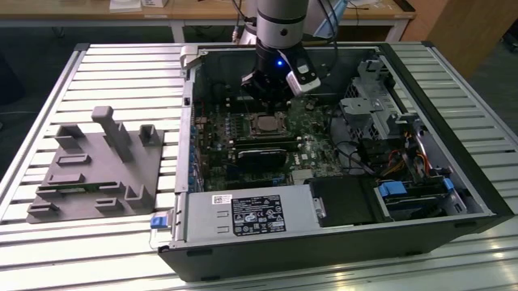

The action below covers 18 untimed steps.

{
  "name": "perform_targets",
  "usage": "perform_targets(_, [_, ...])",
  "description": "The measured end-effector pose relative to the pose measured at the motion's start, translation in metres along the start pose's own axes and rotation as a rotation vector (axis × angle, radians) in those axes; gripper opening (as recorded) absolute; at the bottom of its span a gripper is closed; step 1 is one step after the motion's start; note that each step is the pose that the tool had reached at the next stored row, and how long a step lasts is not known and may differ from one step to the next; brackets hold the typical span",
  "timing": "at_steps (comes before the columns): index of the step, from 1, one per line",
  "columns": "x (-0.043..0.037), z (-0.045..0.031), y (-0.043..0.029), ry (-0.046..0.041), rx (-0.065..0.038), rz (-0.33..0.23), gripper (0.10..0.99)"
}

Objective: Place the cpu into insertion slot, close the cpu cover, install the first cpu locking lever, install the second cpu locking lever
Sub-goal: 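Install the first cpu locking lever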

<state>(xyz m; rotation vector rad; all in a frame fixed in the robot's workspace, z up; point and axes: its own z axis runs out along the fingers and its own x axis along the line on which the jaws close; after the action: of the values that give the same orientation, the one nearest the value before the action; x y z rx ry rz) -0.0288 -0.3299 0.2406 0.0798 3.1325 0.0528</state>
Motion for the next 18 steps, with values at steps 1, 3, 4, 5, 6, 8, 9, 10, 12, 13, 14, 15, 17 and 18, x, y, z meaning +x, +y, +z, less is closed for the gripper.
perform_targets(1, [0.0000,0.0000,0.0000,0.0000,0.000,0.000,0.106])
perform_targets(3, [0.0000,0.0000,0.0000,0.0000,0.000,0.000,0.106])
perform_targets(4, [0.0000,0.0000,0.0000,0.0000,0.000,0.000,0.106])
perform_targets(5, [0.0000,-0.0001,0.0000,0.0000,0.000,0.000,0.106])
perform_targets(6, [0.0000,-0.0001,0.0000,0.0000,0.000,0.000,0.106])
perform_targets(8, [0.0000,-0.0001,0.0000,0.0000,0.000,0.000,0.106])
perform_targets(9, [0.0002,-0.0001,0.0000,0.0000,0.000,0.000,0.106])
perform_targets(10, [0.0008,-0.0002,0.0000,0.0000,0.000,0.000,0.106])
perform_targets(12, [0.0042,-0.0002,-0.0002,0.0000,0.000,0.000,0.106])
perform_targets(13, [0.0065,-0.0002,-0.0004,0.0001,0.000,0.000,0.106])
perform_targets(14, [0.0090,-0.0002,-0.0005,0.0000,0.000,0.000,0.106])
perform_targets(15, [0.0117,-0.0002,-0.0006,0.0001,-0.001,0.000,0.106])
perform_targets(17, [0.0178,-0.0003,-0.0009,0.0000,-0.001,0.000,0.106])
perform_targets(18, [0.0209,-0.0003,-0.0011,-0.0001,-0.001,0.000,0.106])
